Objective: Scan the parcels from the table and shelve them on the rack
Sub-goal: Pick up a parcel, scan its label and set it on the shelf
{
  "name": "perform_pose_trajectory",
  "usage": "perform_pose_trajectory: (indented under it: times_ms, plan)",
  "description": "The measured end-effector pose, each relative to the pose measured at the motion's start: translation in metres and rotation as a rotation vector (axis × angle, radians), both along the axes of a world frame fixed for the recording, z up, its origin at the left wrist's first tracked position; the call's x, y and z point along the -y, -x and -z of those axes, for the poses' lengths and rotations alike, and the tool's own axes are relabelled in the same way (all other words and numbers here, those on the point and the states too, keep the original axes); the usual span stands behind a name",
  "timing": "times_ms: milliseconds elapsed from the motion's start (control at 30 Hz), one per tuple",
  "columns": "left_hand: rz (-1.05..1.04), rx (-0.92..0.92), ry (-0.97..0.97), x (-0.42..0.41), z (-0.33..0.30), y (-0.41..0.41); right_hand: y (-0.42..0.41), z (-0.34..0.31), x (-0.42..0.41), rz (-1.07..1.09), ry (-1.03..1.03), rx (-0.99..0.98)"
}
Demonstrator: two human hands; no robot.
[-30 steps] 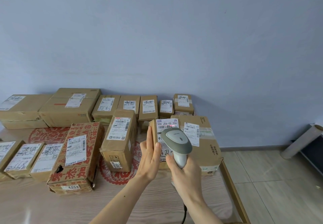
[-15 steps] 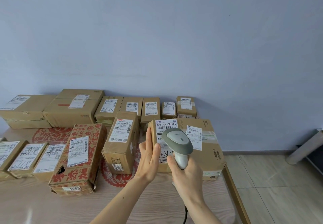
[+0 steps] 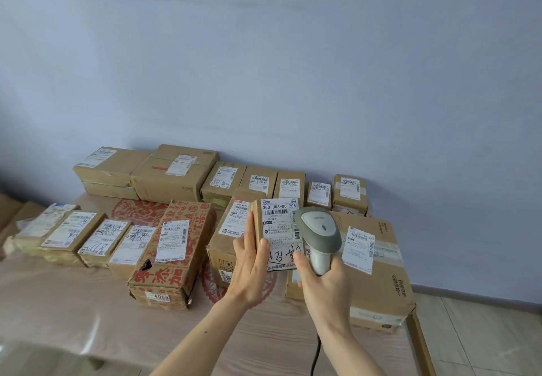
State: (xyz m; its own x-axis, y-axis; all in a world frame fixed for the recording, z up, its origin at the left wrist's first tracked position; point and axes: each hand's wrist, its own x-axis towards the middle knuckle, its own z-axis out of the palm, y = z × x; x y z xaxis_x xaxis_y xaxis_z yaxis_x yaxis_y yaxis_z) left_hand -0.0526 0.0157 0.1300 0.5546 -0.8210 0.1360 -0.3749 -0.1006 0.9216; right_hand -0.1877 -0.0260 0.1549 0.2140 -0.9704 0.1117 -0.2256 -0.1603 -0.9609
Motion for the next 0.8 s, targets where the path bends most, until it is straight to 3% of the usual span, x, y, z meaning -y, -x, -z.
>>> perform_pose_trajectory:
  times_ms: [400, 800]
  plan:
    - [-0.384, -0.024, 0.018, -0.093, -0.011, -0.036, -0.063, 0.005, -0.025, -0.345, -0.044, 0.031]
    - [-0.831, 0.011, 0.091, -0.255, -0.011, -0.06, -0.144, 0.005, -0.152, -0.829, -0.154, 0.048]
